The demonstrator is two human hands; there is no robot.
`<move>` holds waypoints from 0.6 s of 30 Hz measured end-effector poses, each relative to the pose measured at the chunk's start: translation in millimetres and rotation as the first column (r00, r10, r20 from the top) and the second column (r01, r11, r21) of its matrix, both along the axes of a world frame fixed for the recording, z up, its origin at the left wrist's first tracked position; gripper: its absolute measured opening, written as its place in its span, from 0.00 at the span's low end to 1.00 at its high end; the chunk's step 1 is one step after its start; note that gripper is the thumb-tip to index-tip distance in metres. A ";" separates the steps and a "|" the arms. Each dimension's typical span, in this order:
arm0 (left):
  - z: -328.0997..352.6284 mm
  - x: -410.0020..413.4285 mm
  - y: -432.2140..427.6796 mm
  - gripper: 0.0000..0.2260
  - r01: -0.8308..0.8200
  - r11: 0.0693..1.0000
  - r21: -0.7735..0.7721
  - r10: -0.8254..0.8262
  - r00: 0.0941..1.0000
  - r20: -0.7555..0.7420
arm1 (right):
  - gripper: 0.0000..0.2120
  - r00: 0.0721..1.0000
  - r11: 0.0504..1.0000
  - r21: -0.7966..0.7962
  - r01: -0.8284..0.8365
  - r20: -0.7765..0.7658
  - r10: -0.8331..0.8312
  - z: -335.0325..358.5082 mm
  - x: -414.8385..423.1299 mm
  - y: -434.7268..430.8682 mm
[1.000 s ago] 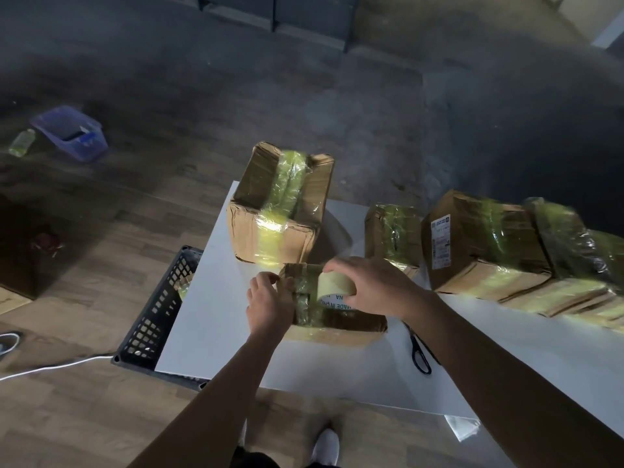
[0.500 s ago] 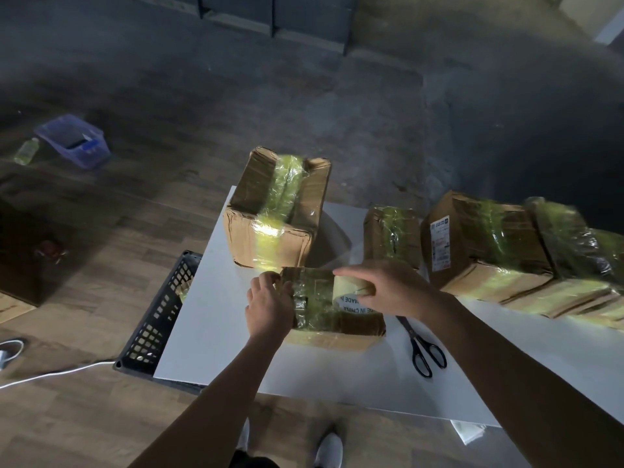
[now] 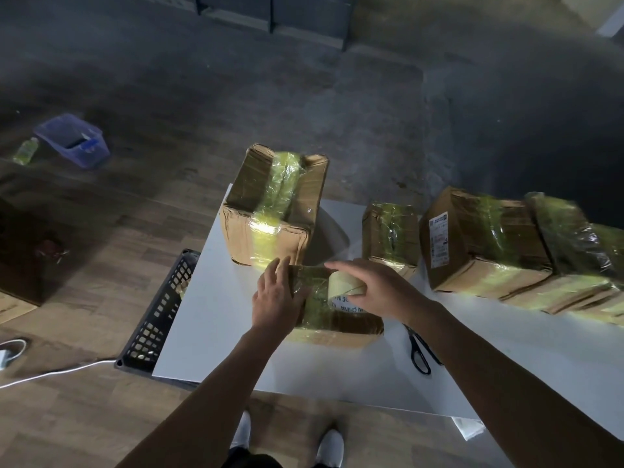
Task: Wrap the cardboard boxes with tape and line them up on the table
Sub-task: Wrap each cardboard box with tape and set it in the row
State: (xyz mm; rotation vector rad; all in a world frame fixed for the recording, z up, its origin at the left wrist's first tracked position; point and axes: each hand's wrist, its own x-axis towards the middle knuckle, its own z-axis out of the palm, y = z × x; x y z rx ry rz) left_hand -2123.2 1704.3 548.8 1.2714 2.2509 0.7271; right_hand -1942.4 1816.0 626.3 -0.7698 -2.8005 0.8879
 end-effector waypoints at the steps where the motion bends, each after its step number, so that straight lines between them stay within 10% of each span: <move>1: 0.3 0.2 -0.8 0.33 0.005 1.000 0.014 -0.005 0.999 0.035 | 0.31 1.000 1.000 -0.019 0.003 -0.009 -0.003 -1.4 1.6 0.8; 15: -0.9 -1.2 5.7 0.35 -0.076 0.995 -0.065 0.081 0.994 0.075 | 0.21 0.992 1.000 0.013 0.014 0.129 -0.016 20.8 19.7 14.8; 18: 6.3 0.4 6.0 0.36 -0.030 0.996 -0.086 0.016 0.987 -0.157 | 0.21 0.983 0.992 0.121 -0.022 0.182 -0.001 23.9 15.8 12.6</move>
